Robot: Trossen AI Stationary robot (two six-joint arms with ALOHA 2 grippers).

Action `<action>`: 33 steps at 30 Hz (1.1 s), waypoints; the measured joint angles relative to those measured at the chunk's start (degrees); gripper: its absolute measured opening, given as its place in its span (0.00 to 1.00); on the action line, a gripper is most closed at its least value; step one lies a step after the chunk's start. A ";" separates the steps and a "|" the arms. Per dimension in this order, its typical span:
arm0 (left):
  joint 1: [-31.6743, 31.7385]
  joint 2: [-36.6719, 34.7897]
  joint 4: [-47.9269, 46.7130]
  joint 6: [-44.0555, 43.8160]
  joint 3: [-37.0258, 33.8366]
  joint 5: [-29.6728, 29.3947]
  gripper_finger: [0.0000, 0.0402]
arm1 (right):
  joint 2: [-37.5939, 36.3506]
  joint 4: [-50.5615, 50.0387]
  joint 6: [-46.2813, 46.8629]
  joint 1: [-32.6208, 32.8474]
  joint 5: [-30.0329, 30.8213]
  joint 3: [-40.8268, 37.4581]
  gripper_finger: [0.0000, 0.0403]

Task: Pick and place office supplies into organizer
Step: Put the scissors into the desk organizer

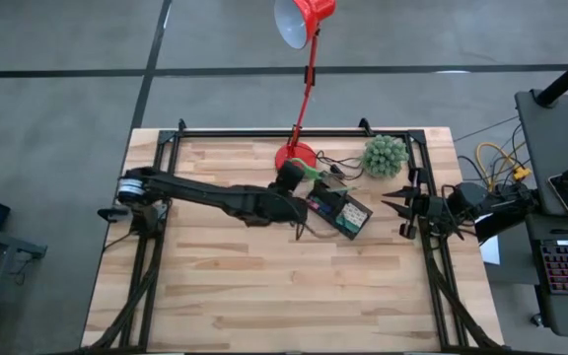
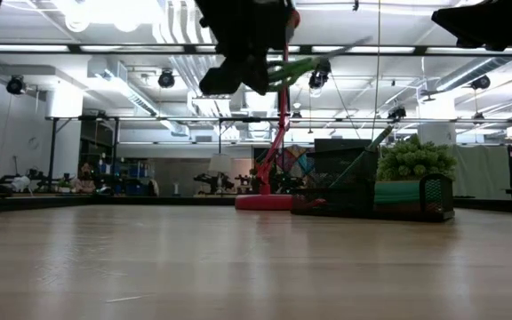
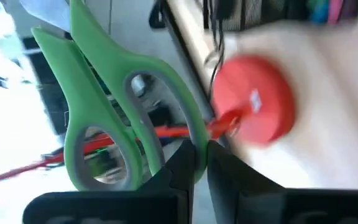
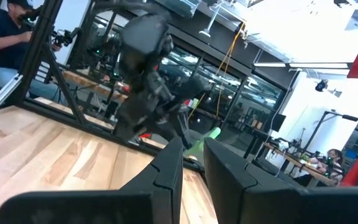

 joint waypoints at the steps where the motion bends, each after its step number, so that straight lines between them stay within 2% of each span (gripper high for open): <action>1: -0.29 0.98 -0.45 2.96 0.33 -2.51 0.03 | -0.01 0.01 0.00 0.00 0.01 0.00 0.14; 6: -0.82 5.29 -0.63 14.49 1.13 -12.07 0.03 | -0.01 0.00 -0.01 0.00 0.04 0.00 0.14; 13: -0.73 6.75 -0.51 25.80 0.93 -21.24 0.03 | -0.03 0.03 0.00 0.00 0.15 0.00 0.14; 25: -0.45 6.26 0.18 26.20 0.49 -21.76 0.03 | -0.03 0.31 1.89 0.00 0.41 0.00 0.14; 30: -0.47 6.21 3.14 20.71 0.48 -21.65 0.03 | -0.07 5.70 7.92 0.01 7.67 0.02 0.16; 33: -0.47 6.12 3.24 23.02 0.40 -21.65 0.03 | 0.64 7.02 9.04 0.00 8.63 0.02 0.21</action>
